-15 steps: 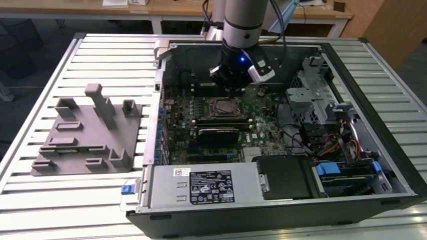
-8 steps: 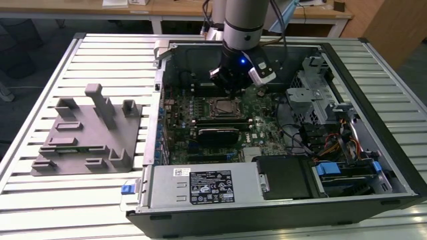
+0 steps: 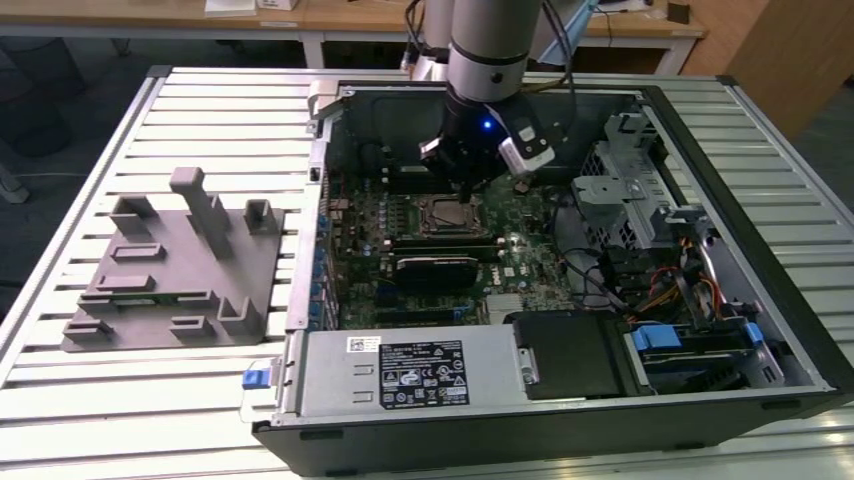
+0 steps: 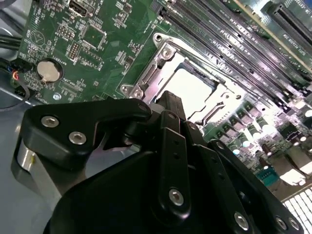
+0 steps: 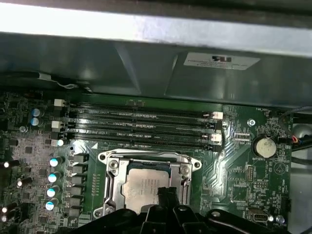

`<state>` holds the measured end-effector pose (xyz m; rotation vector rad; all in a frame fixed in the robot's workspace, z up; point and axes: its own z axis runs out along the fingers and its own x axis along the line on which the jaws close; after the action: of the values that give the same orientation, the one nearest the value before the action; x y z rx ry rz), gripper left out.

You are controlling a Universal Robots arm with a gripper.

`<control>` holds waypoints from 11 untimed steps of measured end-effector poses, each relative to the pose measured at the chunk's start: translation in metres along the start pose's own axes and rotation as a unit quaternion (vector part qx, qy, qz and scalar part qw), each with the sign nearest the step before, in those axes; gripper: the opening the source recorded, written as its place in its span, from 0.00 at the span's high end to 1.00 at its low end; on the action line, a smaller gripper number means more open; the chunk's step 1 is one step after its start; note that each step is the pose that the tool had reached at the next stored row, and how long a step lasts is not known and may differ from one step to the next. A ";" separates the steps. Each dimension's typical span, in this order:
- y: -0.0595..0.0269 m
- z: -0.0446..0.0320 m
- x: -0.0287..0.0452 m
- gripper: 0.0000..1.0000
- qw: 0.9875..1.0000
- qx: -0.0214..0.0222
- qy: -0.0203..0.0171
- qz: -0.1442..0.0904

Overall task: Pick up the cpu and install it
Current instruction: 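Install the second cpu locking lever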

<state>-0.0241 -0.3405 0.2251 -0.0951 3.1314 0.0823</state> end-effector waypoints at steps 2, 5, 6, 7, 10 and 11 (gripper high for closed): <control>0.0003 -0.0055 -0.0001 0.89 1.000 0.000 0.000 0.000; 0.0007 -0.0138 -0.0002 0.89 1.000 0.000 0.000 0.000; 0.0007 -0.0152 -0.0002 0.89 1.000 0.000 0.000 0.000; 0.0005 -0.0160 -0.0002 0.89 1.000 0.000 0.000 0.000; -0.0014 -0.0165 -0.0001 0.89 1.000 0.000 0.000 0.000; -0.0022 -0.0165 0.0000 0.89 1.000 0.000 0.000 0.000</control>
<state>-0.0240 -0.3435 0.2414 -0.0954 3.1314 0.0819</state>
